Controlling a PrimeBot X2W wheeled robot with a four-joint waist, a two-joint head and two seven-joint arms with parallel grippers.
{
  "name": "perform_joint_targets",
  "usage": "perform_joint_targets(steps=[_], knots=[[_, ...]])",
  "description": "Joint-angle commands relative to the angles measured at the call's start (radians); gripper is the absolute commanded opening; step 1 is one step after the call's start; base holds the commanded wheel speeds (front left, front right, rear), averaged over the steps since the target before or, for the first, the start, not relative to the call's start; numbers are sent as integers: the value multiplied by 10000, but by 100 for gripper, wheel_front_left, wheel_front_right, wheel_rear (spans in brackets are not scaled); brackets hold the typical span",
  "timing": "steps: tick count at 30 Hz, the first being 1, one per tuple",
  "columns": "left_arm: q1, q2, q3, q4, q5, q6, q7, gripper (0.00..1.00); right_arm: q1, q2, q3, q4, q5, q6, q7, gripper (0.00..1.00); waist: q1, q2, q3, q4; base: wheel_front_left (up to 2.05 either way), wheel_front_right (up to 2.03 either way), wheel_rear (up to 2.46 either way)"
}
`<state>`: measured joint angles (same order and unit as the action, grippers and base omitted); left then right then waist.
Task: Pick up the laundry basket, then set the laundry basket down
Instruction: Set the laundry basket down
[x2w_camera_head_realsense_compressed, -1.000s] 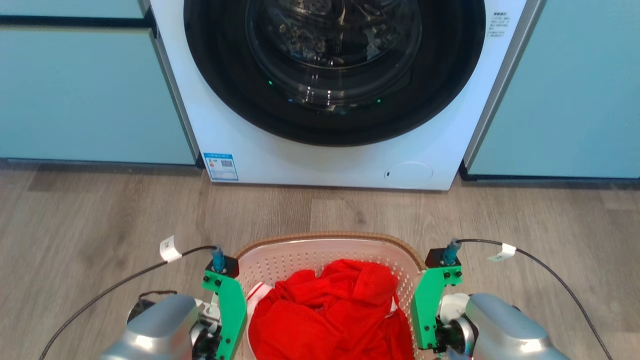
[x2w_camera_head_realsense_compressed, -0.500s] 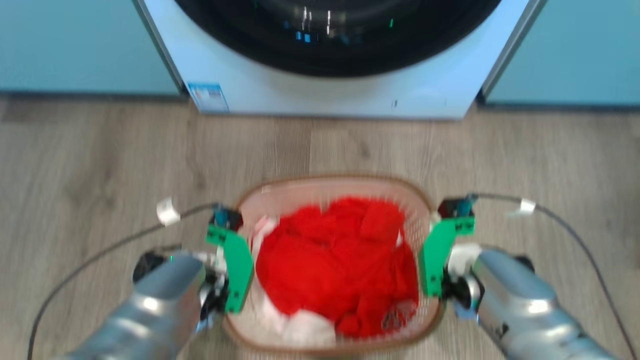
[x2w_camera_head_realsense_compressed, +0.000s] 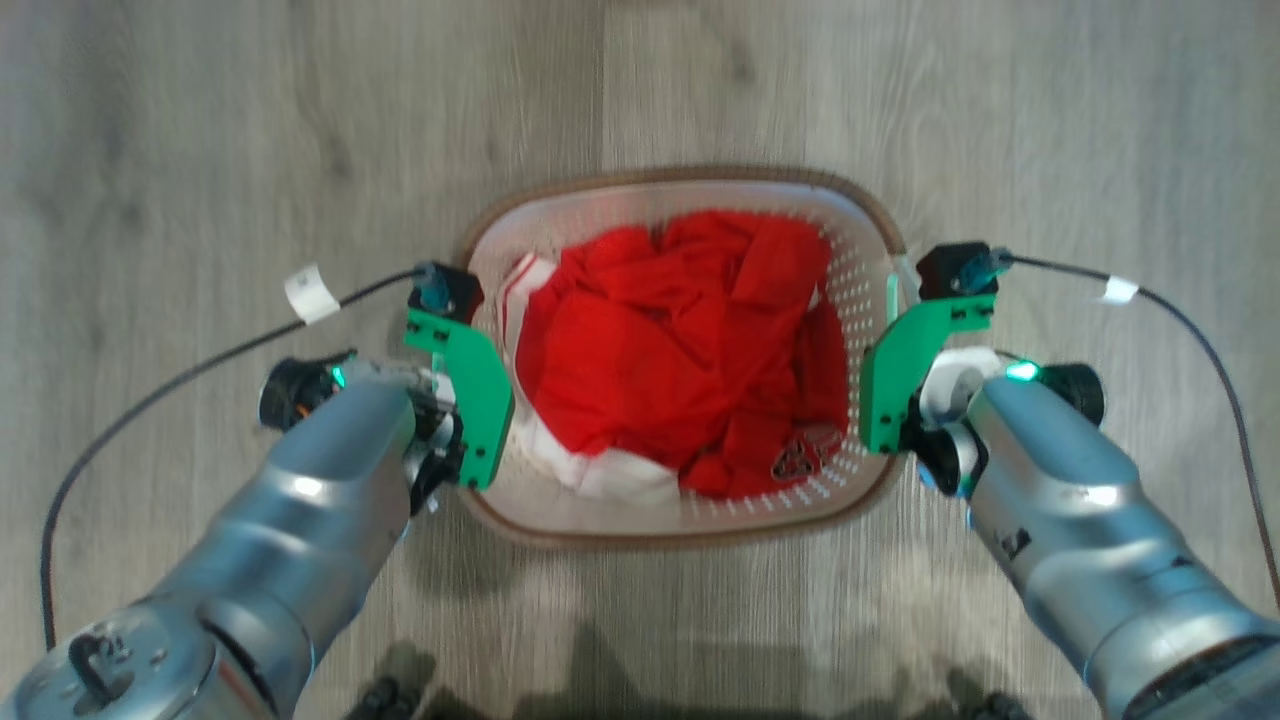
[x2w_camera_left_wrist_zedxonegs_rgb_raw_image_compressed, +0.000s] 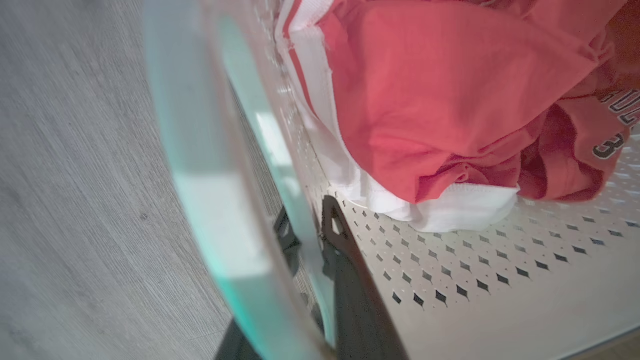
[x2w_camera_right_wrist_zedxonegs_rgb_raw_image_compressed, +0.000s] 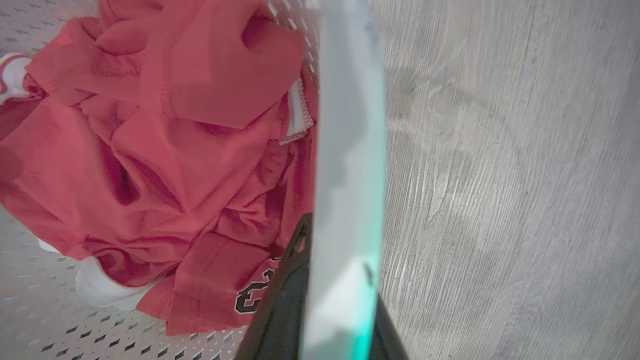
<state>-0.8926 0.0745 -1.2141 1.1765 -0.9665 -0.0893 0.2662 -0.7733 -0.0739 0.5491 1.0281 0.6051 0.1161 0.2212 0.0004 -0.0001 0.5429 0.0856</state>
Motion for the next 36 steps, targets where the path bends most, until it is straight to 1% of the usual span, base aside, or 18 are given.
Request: perform_joint_targets(steps=[1, 3, 5, 10, 15, 22, 32, 36], knots=[[-191, -20, -26, 53, 286, -220, -99, 0, -516, 237, 63, -285, -176, 146, -425, 0, -4, 1, 1143, -52, 0, 0, 0], [-446, -96, -33, 273, 333, -224, -372, 0, -746, 237, 53, -111, -209, 146, -657, 0, -4, 1, 1610, -32, 0, 0, 0], [-586, -136, -52, 391, 375, -224, -527, 0, -865, 237, 83, -14, -218, 146, -777, 0, -4, 1, 1854, -19, 0, 0, 0], [-753, -193, -145, 564, 517, -213, -712, 0, -966, 237, 104, 193, -83, 146, -947, 0, -4, 1, 2196, 53, 0, 0, 0], [-1006, -230, -190, 657, 575, -83, -937, 0, -1147, 237, 184, 397, 32, 146, -1154, 0, -4, 1, 2573, 163, 0, 0, 0], [-1253, -240, -260, 457, 653, 196, -1482, 0, -1415, 237, 424, 751, -72, 146, -1312, 0, -4, 1, 2857, 192, 0, 0, 0], [-1332, -241, -363, 349, 625, 341, -1579, 0, -1416, 237, 634, 875, 323, 146, -1201, 0, -4, 1, 3056, 223, 0, 0, 0], [-1357, -242, -363, 408, 514, 407, -1640, 0, -1429, 237, 656, 1124, 442, 146, -1038, 0, -4, 1, 3089, 229, 0, 0, 0]])
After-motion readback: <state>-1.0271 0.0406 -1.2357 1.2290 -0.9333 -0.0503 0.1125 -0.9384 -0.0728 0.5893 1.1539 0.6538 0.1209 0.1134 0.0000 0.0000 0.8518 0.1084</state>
